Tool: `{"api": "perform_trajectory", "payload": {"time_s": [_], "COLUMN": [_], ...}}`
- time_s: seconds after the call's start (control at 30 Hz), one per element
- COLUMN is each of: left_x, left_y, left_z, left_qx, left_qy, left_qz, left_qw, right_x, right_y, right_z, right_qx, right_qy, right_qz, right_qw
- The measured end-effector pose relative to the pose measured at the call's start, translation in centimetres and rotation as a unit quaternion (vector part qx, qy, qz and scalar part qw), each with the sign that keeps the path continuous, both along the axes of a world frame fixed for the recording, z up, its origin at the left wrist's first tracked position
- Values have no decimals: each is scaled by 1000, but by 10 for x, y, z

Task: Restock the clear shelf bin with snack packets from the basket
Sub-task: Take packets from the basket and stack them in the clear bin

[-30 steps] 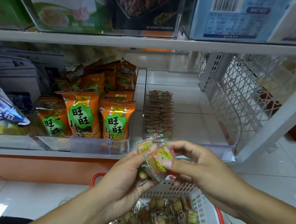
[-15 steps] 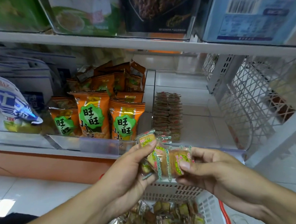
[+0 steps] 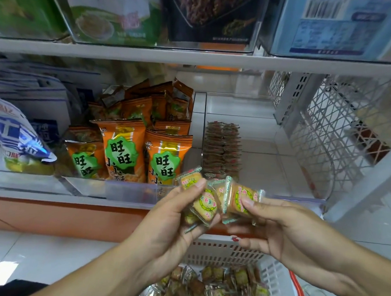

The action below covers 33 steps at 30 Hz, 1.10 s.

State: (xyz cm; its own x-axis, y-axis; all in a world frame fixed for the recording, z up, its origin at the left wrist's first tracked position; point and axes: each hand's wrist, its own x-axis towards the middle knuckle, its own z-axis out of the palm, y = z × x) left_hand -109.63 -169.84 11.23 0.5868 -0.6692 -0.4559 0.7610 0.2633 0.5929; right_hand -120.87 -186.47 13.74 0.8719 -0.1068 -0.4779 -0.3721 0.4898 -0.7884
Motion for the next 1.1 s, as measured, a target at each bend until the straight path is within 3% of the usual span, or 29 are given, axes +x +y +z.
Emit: {"api": "perform_trajectory", "payload": {"time_s": [0.13,0.3,0.47,0.63,0.7,0.73,0.83,0.87,0.93,1.03,1.1], "left_x": [-1,-2,-4,-5,-4,-3,-3,-4,-7,-9,-7], "left_y": [2,1,0,-1,-2,-1,0,0,-2,-5,-5], "left_z": [-3,-5,-8,-10,-8,-7,-7,-8,-10,-12,-11], "left_qx": [7,60,93,104,123,141,189,198,209,215,209], "left_qy": [-46,-72,-90,-79,-102,-123,-168,-174,-181,-181,-173], "left_qz": [1,-14,-56,-59,-60,-59,-70,-85,-121,-142,-139], "left_qw": [999,995,990,990,985,981,965,961,953,949,952], "right_x": [-1,-1,-3,-5,-6,-7,-10,-11,-13,-11,-9], "right_y": [2,-2,-11,-8,-11,-13,-14,-13,-12,-11,-13], "right_z": [-3,-2,0,2,6,10,14,15,14,9,7], "right_qx": [-41,-162,-204,-254,-356,-434,-637,-661,-649,-585,-561], "right_qy": [12,-43,-35,-34,-48,-75,-180,-186,-178,-166,-150], "right_qz": [49,69,143,156,178,194,278,300,319,316,319], "right_qw": [998,983,968,954,916,877,697,662,667,728,749]}}
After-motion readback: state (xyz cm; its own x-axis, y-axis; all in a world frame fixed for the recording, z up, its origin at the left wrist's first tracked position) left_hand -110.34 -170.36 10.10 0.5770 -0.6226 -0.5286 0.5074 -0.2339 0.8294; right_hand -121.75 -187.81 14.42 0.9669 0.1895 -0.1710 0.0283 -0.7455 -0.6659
